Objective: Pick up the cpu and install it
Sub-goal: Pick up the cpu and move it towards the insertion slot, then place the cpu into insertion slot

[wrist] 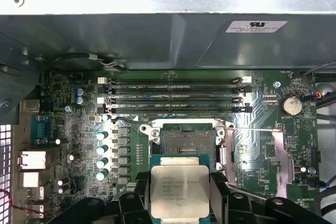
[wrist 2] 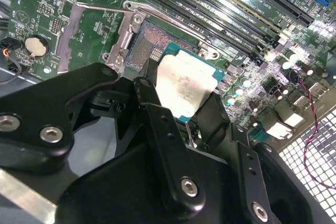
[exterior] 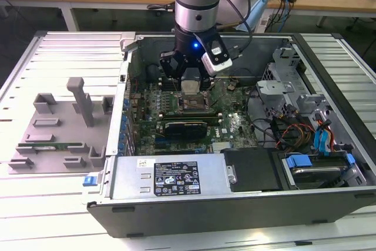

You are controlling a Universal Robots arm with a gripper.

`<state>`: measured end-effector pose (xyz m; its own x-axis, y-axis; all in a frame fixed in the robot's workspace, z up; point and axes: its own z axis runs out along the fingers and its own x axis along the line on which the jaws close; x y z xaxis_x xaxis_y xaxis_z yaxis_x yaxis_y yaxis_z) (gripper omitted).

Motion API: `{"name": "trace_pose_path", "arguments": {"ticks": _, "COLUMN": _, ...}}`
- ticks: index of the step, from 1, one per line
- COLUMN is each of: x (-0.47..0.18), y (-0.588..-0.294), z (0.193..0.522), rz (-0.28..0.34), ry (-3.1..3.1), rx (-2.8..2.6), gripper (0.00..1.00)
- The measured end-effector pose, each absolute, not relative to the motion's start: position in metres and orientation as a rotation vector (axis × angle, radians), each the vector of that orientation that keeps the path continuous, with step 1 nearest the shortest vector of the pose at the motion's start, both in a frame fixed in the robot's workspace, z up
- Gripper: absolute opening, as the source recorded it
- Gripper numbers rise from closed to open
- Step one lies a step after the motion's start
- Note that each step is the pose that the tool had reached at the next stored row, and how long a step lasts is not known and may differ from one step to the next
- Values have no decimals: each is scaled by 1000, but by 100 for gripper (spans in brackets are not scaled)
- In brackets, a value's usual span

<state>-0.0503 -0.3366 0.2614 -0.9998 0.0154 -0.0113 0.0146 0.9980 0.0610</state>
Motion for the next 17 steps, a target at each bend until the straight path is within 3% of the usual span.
{"name": "trace_pose_path", "arguments": {"ticks": 9, "x": -50, "y": -337, "z": 261, "rz": 95, "ry": 3128, "rx": 24, "gripper": 54}}
{"name": "trace_pose_path", "arguments": {"ticks": 17, "x": -50, "y": -337, "z": 261, "rz": 91, "ry": 3083, "rx": 474, "gripper": 54}}
